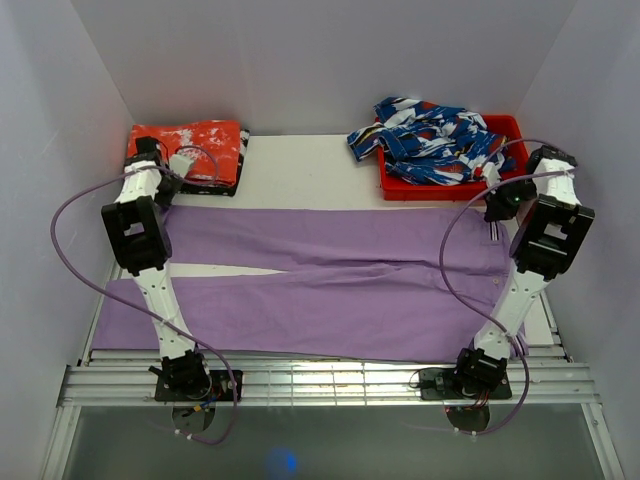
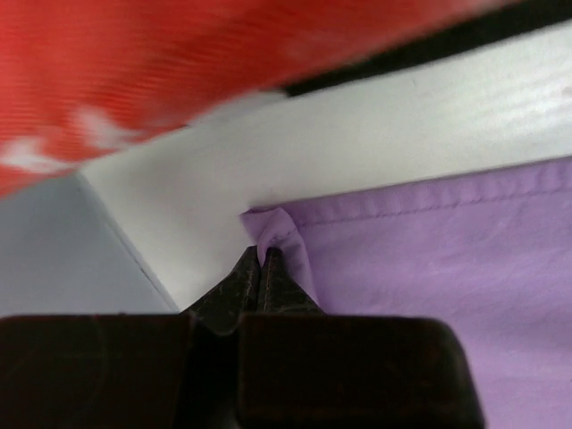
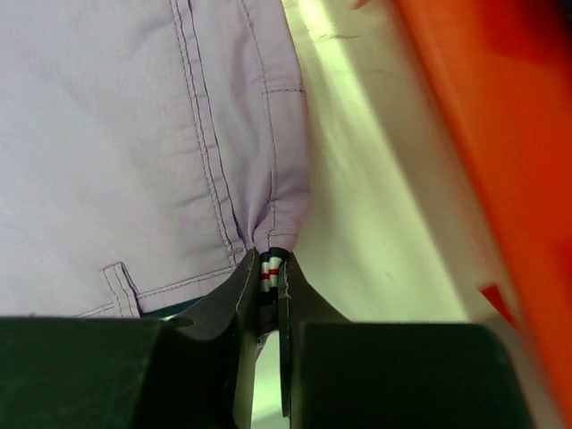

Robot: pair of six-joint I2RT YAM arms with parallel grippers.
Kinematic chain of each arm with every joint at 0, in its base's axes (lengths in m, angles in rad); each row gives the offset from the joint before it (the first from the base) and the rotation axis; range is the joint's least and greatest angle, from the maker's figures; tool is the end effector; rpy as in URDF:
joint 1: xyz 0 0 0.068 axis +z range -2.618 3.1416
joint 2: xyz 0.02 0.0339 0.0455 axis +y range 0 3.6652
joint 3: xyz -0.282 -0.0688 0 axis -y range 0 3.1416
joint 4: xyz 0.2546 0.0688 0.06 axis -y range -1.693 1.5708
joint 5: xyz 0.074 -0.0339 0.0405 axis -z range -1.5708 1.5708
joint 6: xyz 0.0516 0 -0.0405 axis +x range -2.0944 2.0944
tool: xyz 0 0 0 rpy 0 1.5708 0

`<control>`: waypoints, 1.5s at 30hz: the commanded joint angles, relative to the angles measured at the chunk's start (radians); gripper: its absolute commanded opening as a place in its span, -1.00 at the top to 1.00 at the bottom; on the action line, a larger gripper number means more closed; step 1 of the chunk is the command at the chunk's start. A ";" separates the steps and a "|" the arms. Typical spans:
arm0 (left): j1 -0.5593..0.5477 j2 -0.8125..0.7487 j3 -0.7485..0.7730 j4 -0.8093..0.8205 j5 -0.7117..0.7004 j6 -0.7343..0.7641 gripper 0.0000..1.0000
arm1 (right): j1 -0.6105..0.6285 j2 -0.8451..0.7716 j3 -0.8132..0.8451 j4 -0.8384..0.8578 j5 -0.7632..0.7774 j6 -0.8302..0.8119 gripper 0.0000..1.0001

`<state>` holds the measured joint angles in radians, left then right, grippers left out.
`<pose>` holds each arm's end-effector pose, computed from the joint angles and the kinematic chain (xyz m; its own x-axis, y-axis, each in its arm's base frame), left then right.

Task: Fold and stack the trousers
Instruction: Fold the trousers

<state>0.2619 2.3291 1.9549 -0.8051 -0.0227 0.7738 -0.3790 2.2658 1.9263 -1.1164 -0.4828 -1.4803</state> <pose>0.5027 0.1360 0.1649 -0.8253 0.5021 -0.2583 0.4328 0.8563 0.2817 0.4496 -0.1533 0.1830 -0.3605 -0.8059 -0.4697 -0.8940 0.4422 -0.0725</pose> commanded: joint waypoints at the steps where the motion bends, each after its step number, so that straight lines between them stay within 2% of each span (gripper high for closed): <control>1: 0.025 -0.014 0.126 0.027 0.072 -0.063 1.00 | -0.014 -0.146 0.007 0.142 -0.004 0.056 0.85; 7: 0.030 0.052 0.248 0.119 0.066 -0.111 1.00 | -0.017 -0.164 0.075 0.366 -0.008 0.202 0.85; 11: 0.031 0.079 0.326 0.228 0.067 -0.145 1.00 | -0.018 -0.178 0.065 0.502 -0.017 0.297 0.85; 16: 0.057 0.032 0.316 0.363 0.136 -0.244 1.00 | -0.023 -0.201 0.069 0.538 -0.051 0.318 0.85; 21: 0.112 -0.124 0.165 0.527 0.197 -0.306 1.00 | -0.053 -0.268 0.004 0.549 -0.094 0.293 0.85; 25: 0.178 -0.229 0.018 0.581 0.309 -0.378 1.00 | -0.089 -0.291 0.002 0.541 -0.125 0.321 0.85; 28: 0.200 -0.321 -0.065 0.555 0.332 -0.367 1.00 | -0.110 -0.319 -0.050 0.480 -0.137 0.243 0.85; 31: 0.209 -0.454 -0.236 0.526 0.403 -0.302 1.00 | -0.124 -0.339 -0.096 0.393 -0.143 0.134 0.85; 32: 0.211 -0.485 -0.336 0.549 0.417 -0.286 1.00 | -0.126 -0.344 -0.108 0.385 -0.148 0.117 0.85; 35: 0.217 -0.548 -0.430 0.624 0.406 -0.278 1.00 | -0.127 -0.341 -0.098 0.437 -0.154 0.172 0.85; 38: 0.217 -0.457 -0.346 0.578 0.396 -0.310 1.00 | -0.107 -0.292 -0.006 0.469 -0.152 0.264 0.85; 40: 0.218 -0.400 -0.223 0.563 0.385 -0.356 1.00 | -0.100 -0.264 0.029 0.496 -0.161 0.335 0.85; 45: 0.223 -0.227 0.001 0.583 0.389 -0.455 1.00 | -0.084 -0.233 0.068 0.681 -0.181 0.463 0.85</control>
<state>0.4557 2.0495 1.8465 -0.2626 0.4110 0.3817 -0.4507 2.0171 1.9205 -0.6376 -0.6910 -1.1141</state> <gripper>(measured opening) 0.022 0.125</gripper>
